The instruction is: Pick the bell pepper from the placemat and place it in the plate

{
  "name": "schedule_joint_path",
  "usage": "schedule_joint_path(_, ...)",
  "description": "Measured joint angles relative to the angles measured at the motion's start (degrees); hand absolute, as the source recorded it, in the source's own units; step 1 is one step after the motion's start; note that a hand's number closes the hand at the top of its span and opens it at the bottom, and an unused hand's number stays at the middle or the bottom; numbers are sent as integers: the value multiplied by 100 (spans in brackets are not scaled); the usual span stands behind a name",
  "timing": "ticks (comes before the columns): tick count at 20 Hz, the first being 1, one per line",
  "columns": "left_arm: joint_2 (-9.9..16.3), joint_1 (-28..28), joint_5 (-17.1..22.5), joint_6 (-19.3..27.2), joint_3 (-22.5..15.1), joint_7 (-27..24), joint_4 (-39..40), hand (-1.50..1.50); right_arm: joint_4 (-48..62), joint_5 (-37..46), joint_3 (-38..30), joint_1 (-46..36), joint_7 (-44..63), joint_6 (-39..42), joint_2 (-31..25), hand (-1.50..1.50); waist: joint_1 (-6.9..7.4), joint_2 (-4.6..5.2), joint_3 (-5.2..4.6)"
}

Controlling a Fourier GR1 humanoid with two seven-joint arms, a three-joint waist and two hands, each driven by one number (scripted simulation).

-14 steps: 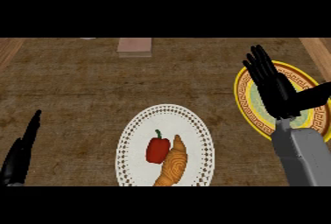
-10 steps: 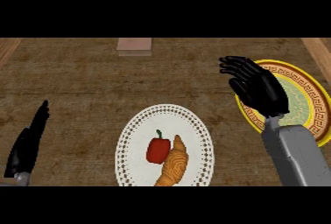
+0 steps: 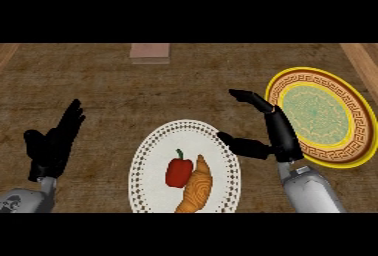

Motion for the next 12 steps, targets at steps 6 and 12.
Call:
schedule_joint_path(6,-82,-213,87,-180,127,227,34,0,-531,1089,976,733,296,-42,-190,-150,37,23,18)
schedule_joint_path(12,-327,-295,-114,-176,119,245,113,0,-1293,1963,1497,700,1648,447,-265,-150,73,31,21)
